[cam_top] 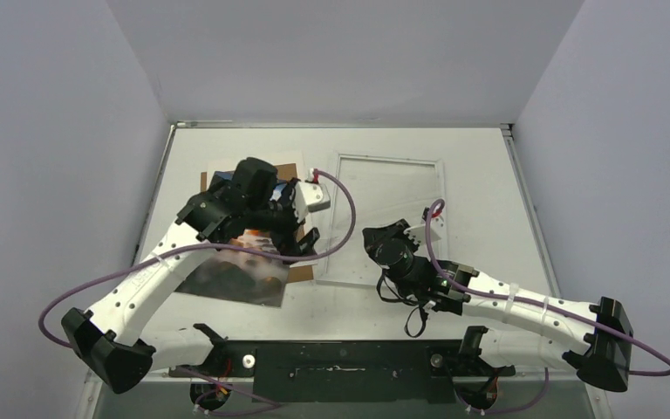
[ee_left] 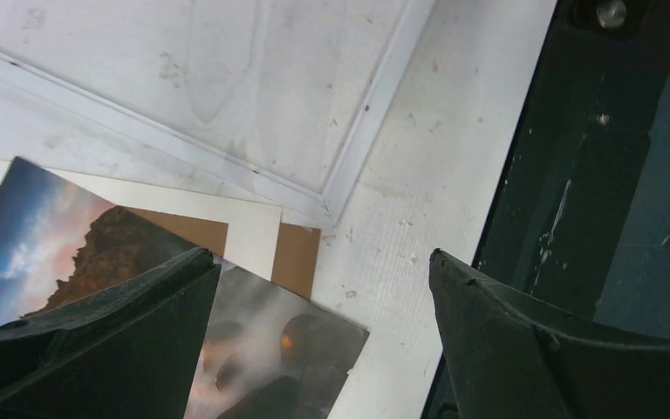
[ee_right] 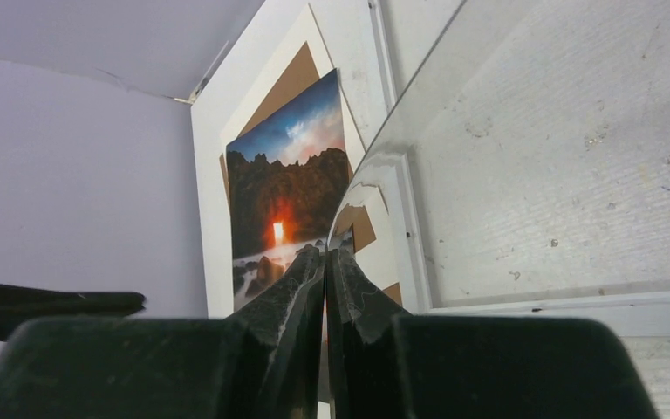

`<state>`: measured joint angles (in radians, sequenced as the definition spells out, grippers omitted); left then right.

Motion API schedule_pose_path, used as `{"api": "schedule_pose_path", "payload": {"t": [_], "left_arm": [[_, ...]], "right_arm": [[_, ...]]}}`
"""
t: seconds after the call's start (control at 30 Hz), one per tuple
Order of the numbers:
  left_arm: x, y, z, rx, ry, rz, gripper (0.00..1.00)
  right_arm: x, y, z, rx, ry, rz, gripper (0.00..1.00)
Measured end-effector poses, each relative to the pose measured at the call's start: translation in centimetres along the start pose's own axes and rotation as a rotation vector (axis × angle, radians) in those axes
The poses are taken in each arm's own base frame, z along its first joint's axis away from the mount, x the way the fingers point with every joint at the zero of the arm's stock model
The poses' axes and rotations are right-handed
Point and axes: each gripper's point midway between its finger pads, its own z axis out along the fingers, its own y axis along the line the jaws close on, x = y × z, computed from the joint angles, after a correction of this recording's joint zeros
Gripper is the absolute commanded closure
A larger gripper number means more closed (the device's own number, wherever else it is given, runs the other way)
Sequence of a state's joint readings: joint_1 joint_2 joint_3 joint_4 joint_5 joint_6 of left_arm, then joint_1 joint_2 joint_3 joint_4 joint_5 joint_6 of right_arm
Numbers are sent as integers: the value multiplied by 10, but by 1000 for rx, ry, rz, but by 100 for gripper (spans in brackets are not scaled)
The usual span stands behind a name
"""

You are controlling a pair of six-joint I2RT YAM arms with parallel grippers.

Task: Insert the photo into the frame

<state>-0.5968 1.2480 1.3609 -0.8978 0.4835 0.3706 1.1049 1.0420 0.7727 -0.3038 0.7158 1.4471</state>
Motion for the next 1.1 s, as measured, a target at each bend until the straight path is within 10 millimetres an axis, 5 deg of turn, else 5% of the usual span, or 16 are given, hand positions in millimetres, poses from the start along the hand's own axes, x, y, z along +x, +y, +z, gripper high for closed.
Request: {"api": "schedule_pose_path", "payload": {"t": [0.1, 0.23, 0.4, 0.53, 0.77, 1.0, 1.1], "left_arm": [[21, -14, 14, 20, 52, 41, 11], [49, 5, 40, -59, 126, 59, 11], [51, 5, 61, -70, 163, 122, 18], [43, 4, 79, -61, 169, 156, 32], [41, 6, 87, -62, 171, 165, 76], [46, 7, 94, -63, 164, 174, 76], [55, 7, 97, -60, 180, 168, 89]], "right_arm": [[-1, 3, 2, -9, 6, 14, 95], [0, 9, 4, -19, 18, 19, 95], [3, 14, 4, -32, 37, 24, 95], [3, 15, 4, -36, 44, 29, 95], [0, 19, 3, -49, 56, 57, 95], [-5, 19, 3, -65, 81, 108, 95], [-5, 19, 3, -69, 96, 115, 91]]}}
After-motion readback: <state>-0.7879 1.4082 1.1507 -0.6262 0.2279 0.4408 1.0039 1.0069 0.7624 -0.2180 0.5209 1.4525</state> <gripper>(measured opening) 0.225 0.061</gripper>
